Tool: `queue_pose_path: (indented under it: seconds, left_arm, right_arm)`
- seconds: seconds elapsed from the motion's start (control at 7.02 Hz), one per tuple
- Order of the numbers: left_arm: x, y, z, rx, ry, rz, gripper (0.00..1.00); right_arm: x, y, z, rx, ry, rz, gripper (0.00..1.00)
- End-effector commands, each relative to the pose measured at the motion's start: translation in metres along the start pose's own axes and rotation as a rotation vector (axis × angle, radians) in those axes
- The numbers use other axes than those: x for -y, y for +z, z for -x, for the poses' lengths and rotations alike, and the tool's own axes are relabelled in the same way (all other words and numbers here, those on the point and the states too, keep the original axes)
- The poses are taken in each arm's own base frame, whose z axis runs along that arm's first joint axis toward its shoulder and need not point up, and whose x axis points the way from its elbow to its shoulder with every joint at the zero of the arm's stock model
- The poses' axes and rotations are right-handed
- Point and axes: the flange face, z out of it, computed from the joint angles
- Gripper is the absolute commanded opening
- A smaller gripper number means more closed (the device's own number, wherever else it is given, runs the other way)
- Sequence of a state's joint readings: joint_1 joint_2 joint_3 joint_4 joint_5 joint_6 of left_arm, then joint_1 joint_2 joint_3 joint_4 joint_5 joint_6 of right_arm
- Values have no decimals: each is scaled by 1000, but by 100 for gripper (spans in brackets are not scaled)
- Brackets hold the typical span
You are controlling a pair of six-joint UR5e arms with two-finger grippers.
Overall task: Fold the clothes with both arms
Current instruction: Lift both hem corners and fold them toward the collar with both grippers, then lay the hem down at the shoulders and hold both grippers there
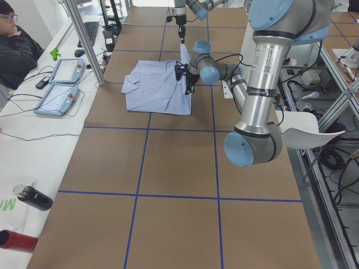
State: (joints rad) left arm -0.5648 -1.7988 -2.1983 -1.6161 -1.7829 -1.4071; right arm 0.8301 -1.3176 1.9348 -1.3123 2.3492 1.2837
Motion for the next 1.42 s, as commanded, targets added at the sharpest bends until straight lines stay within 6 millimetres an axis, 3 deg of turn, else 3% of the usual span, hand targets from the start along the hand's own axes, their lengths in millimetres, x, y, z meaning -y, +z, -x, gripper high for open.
queue_pose_path:
  seconds: [0.0, 0.28, 0.57, 0.85, 1.14, 1.28]
  left_arm:
    - [26, 9, -32, -19, -18, -22, 0]
    - [54, 8, -36, -22, -46, -55, 0]
    - [88, -10, -25, -37, -44, -65, 0]
    - [124, -14, -35, -43, -63, -80, 0]
    - [158, 12, -48, -62, -62, -102, 0]
    - [177, 17, -39, -66, -74, -124, 0]
  right_arm:
    - [24, 2, 27, 11, 5, -19, 0]
    - [45, -6, 33, 18, 18, -46, 0]
    - [61, -30, 29, 32, 34, -89, 0]
    - [87, -47, 41, 45, 44, -130, 0]
    - [111, -52, 54, 45, 56, -152, 0]
    - [121, -53, 59, 44, 63, -158, 0]
